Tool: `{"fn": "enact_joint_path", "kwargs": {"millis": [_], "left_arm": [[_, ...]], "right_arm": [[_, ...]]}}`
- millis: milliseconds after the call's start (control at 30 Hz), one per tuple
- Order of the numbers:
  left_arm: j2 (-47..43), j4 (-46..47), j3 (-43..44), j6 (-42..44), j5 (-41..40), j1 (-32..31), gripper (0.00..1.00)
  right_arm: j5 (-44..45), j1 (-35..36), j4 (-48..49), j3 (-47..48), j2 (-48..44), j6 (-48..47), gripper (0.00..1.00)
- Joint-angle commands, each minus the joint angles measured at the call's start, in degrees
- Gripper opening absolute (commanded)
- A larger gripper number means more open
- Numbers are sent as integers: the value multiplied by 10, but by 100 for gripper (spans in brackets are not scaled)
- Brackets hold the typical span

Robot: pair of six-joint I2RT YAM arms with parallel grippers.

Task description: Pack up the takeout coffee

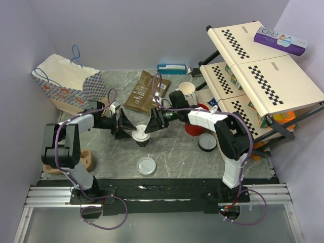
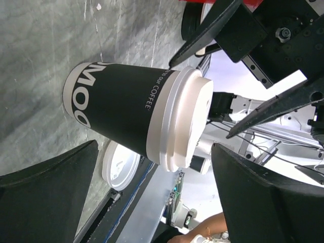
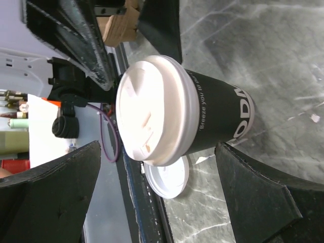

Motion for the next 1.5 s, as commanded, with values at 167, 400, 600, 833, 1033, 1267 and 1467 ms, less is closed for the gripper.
{"fn": "enact_joint_path", "kwargs": {"millis": [167, 400, 600, 833, 1033, 1267, 1467], "left_arm": [[17, 43, -20, -6, 2, 0, 99], [31, 65, -46, -7, 0, 7, 99], [59, 83, -54, -11, 5, 7, 99], [80, 91, -68, 8, 8, 39, 99], [100, 148, -95, -5, 21, 39, 99], [108, 239, -107, -49, 65, 38, 99], [140, 274, -93, -66, 49, 36, 99]], "right_arm": [[-20, 1, 31, 13, 33, 28, 100], [-29, -1, 44, 15, 56, 48, 99], [-22, -2, 48, 13, 74, 67, 97], [-22, -8, 42, 13, 83, 68, 96], [-16, -8, 36, 13, 84, 63, 96], [-4, -9, 20, 5, 85, 54, 96], [7, -11, 13, 9, 90, 53, 96]]}}
